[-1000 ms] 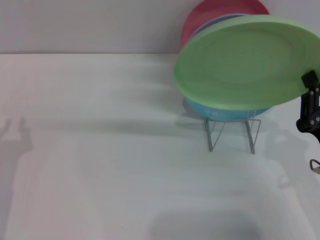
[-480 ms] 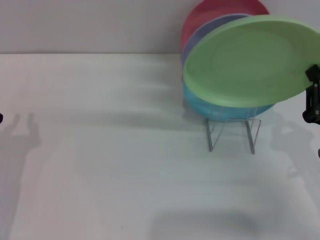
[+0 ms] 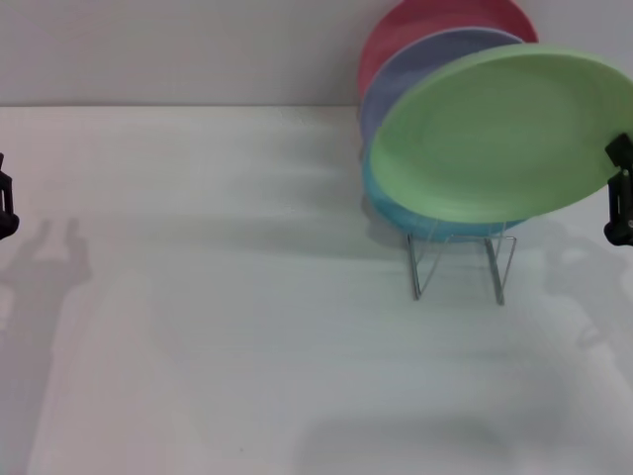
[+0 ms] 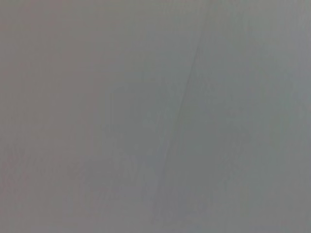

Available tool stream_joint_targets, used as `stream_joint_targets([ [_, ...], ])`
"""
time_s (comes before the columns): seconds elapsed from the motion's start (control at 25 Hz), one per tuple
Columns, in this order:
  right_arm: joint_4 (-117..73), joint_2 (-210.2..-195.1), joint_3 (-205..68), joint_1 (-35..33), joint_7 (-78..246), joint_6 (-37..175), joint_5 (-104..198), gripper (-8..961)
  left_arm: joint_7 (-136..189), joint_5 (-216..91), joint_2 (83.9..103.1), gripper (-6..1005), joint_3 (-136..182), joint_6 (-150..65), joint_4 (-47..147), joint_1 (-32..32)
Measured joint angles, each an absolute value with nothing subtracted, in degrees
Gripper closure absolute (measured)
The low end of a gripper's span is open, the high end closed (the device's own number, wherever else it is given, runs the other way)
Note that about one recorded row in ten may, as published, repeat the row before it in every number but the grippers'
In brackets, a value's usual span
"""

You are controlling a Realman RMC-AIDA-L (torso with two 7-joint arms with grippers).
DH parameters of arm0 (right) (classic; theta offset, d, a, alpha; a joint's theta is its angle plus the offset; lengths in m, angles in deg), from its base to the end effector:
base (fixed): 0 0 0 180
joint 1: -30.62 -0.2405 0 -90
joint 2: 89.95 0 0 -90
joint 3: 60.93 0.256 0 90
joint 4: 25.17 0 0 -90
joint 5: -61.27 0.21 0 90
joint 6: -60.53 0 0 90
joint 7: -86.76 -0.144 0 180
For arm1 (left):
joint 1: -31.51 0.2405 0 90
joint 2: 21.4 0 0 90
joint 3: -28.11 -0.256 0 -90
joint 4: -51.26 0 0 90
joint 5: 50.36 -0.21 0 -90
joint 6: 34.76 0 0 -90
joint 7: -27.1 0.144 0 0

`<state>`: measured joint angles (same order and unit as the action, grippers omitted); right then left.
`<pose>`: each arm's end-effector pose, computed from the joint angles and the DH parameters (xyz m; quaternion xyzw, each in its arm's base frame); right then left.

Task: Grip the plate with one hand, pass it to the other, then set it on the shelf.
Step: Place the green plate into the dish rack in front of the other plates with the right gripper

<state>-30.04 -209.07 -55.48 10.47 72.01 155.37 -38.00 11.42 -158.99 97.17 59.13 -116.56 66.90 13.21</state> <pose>0.3082 0.2673 -0.0019 -0.6952 0.1363 0.4324 0.5578 -0.3252 0.2870 -0.0009 -0.5949 -0.2745 -0.4350 0.6177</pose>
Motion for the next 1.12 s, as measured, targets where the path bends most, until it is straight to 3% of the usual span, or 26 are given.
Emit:
stream_joint_targets([
  [1.12,-28.83,-209.23,-57.05,12.15,72.52,153.02,-39.11,926,11.19,-159.08,96.81,690,56.82,-119.32,69.59,16.27],
])
